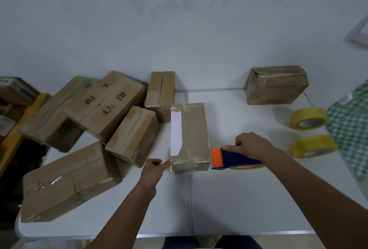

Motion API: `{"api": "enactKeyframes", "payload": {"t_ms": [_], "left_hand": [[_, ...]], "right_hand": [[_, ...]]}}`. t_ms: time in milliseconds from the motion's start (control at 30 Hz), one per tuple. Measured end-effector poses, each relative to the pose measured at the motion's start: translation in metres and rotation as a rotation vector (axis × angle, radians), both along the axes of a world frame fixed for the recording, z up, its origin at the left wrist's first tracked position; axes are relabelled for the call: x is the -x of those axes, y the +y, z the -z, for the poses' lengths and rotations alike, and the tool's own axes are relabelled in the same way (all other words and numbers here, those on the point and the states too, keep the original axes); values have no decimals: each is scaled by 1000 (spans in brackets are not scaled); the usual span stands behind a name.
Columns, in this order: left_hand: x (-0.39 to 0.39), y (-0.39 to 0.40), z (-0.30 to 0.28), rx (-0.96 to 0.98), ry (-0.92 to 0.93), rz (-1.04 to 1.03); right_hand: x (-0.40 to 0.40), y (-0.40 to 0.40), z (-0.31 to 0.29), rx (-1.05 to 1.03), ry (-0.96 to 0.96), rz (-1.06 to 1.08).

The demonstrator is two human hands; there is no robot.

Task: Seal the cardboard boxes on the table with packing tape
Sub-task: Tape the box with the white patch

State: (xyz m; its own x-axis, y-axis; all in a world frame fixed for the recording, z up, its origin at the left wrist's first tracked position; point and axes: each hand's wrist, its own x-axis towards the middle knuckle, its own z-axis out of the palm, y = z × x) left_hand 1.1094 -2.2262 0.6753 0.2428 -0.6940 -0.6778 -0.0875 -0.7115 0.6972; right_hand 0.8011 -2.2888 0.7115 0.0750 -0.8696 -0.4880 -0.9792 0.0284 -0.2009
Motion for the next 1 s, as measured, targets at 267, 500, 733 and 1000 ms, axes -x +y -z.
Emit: {"api": "enactKeyframes", "payload": {"t_ms": [267, 500, 733, 1000], "left_hand": [[-13, 6, 2, 55, -25, 71], [-35, 10, -16, 455, -657, 364], [-14, 4, 16, 942, -790, 1300], [20, -43, 0, 947, -770, 1273]], "right_hand": [[2, 6, 1, -43, -52, 42], [1, 4, 0, -34, -39, 25], [0, 8, -2, -51, -61, 20], [-17, 29, 9, -54, -94, 47]]}}
